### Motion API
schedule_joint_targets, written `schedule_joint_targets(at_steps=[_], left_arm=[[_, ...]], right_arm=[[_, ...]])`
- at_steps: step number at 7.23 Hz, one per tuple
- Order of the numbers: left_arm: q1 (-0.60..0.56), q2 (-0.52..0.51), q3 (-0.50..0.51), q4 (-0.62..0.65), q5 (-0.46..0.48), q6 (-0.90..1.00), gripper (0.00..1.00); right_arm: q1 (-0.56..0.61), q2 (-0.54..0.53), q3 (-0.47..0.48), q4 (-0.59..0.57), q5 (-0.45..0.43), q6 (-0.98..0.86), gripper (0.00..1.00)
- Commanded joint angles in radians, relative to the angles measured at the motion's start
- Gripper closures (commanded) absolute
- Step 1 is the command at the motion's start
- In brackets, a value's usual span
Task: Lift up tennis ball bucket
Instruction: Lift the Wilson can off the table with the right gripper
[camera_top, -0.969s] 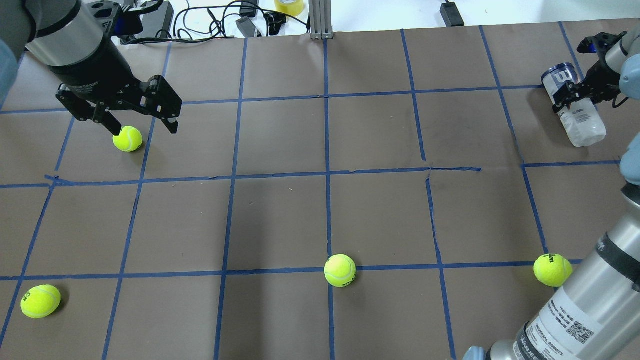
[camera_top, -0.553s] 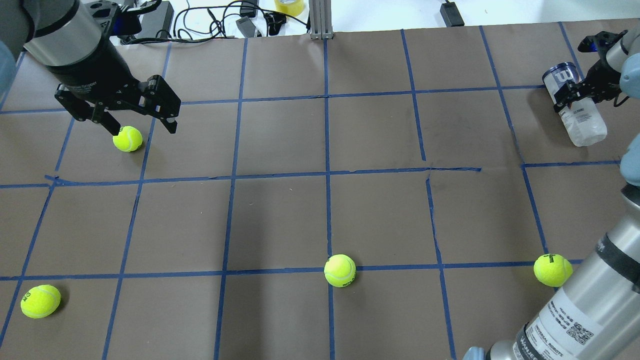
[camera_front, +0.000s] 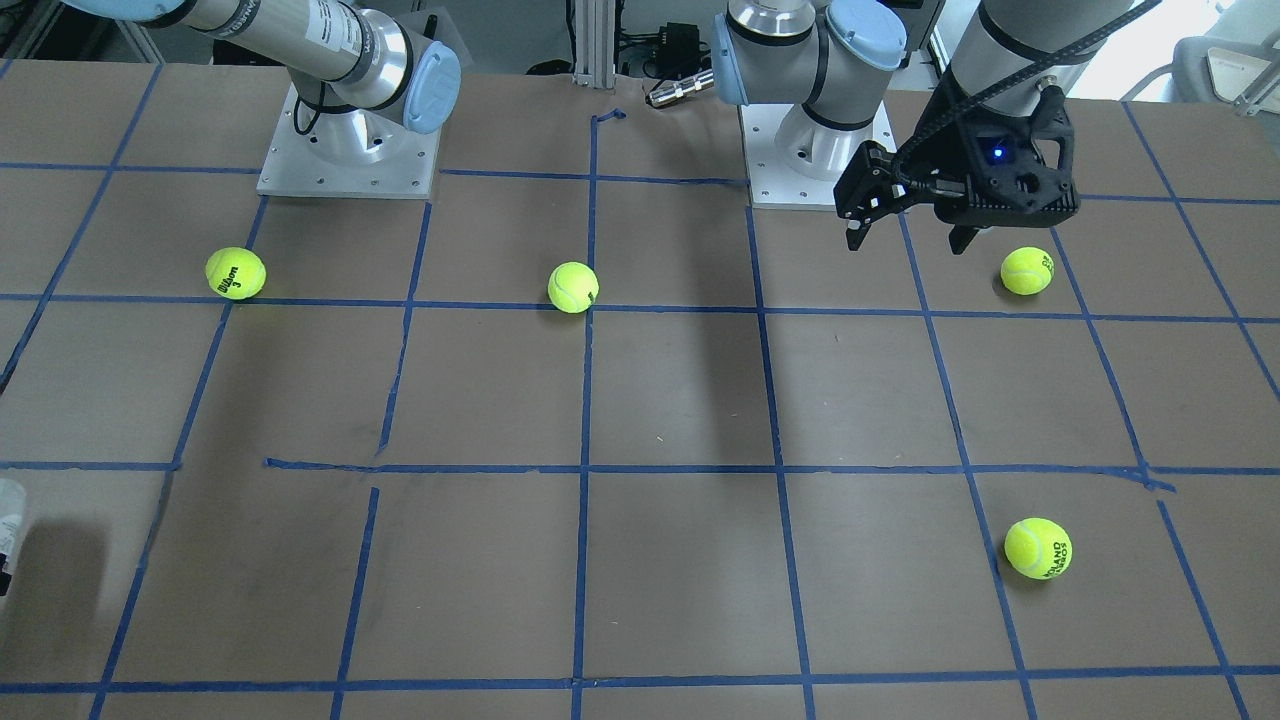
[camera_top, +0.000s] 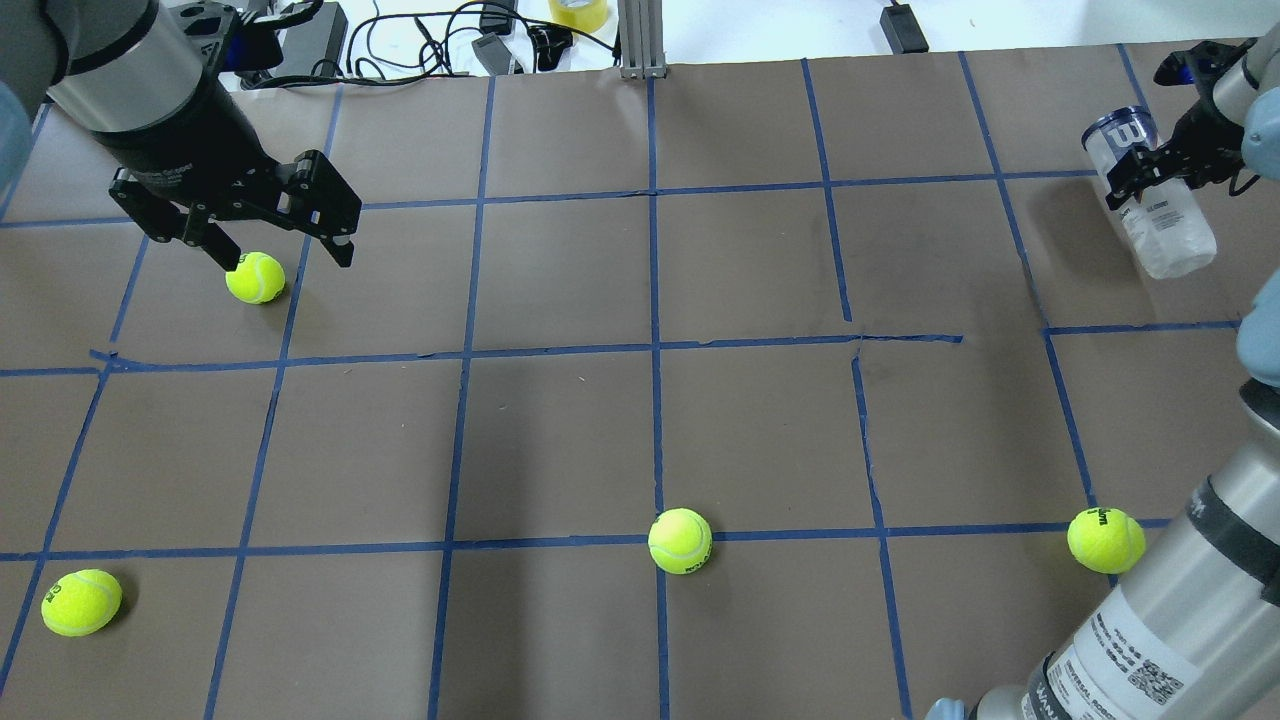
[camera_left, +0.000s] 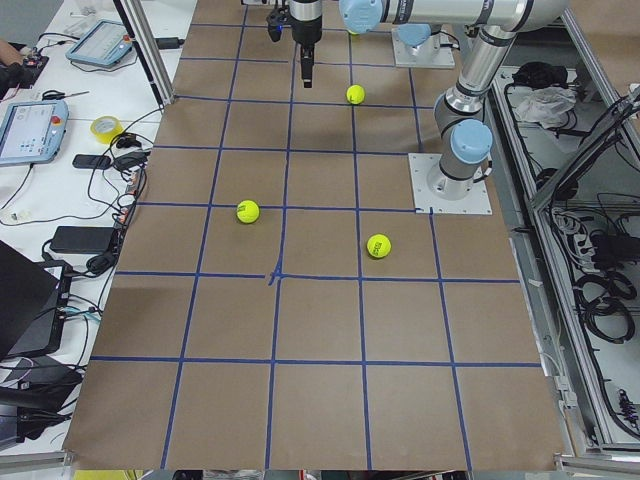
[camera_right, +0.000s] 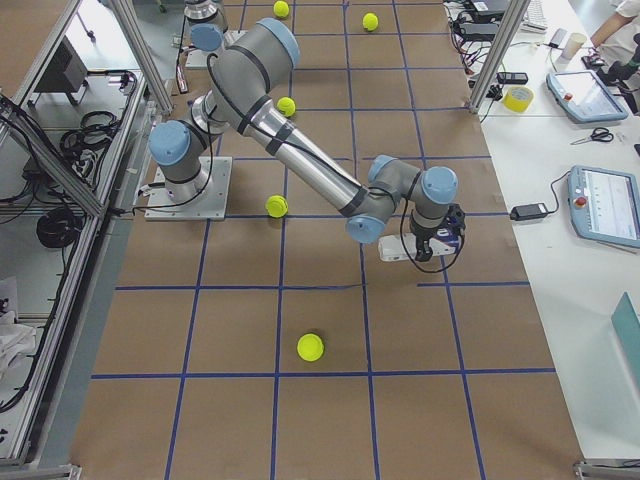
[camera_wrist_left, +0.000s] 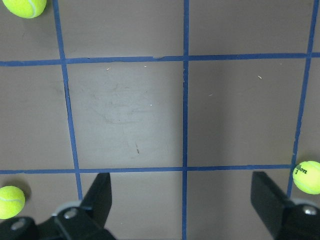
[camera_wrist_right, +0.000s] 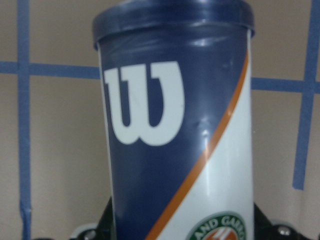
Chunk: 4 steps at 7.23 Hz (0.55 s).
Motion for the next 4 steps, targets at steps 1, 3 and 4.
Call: schedule_joint_targets(at_steps=[1, 3, 4], left_arm=[[0.004, 0.0, 0.001, -0.002, 0.001, 0.002, 0.0], [0.014, 0.002, 0.004, -0.002, 0.004, 0.002, 0.0], [0.016, 0.002, 0.007, -0.003, 0.012, 0.002, 0.0]], right_arm=[[0.095, -0.063, 0.001, 0.029, 0.002, 0.0, 0.21], [0.195, -0.12, 0.012, 0.031, 0.003, -0.005, 0.22], [0.251, -0.137, 0.017, 0.031, 0.012, -0.017, 0.22]])
